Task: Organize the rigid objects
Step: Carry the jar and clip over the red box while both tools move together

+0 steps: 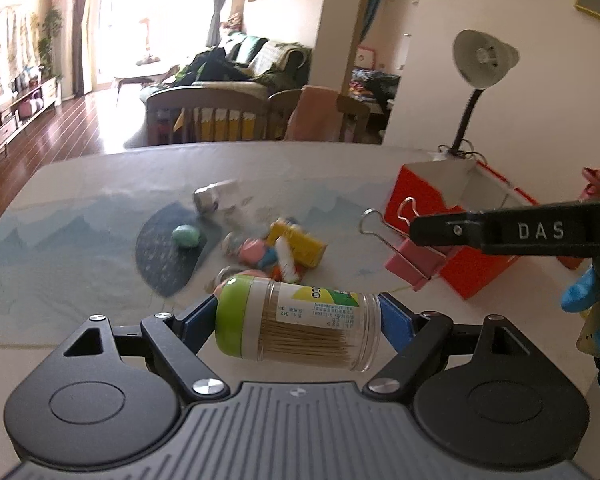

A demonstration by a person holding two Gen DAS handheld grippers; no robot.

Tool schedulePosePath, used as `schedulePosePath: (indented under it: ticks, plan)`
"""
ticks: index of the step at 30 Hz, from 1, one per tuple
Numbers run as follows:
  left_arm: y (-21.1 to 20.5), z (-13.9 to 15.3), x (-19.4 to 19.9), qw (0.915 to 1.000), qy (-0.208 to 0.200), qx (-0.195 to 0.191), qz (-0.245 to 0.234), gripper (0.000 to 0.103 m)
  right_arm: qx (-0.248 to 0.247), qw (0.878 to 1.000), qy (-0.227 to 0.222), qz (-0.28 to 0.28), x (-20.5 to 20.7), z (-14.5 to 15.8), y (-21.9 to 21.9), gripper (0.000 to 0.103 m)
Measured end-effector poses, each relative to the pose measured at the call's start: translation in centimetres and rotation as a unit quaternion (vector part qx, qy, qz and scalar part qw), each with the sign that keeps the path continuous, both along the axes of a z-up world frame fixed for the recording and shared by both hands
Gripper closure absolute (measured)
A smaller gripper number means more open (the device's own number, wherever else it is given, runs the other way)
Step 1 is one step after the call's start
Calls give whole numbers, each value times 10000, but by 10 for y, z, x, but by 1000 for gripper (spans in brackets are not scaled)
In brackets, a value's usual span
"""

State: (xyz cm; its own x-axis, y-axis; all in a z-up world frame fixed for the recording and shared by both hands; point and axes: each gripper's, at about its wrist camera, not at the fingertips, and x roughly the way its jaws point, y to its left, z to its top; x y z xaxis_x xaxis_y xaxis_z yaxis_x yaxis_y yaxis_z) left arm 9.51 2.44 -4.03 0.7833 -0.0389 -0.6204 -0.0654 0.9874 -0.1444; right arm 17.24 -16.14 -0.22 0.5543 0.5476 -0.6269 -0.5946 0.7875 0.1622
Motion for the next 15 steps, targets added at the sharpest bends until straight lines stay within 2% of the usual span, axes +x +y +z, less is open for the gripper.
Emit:
schedulePosePath:
  ticks: [7, 15]
  plan:
    - [-20, 25, 24, 9996, -42, 9, -277, 18, 81, 9996, -139, -228, 16, 15, -35, 81]
    - [-74, 33, 79, 9984, -5, 23, -564, 18, 70, 9981, -221, -576, 65, 17, -98, 81]
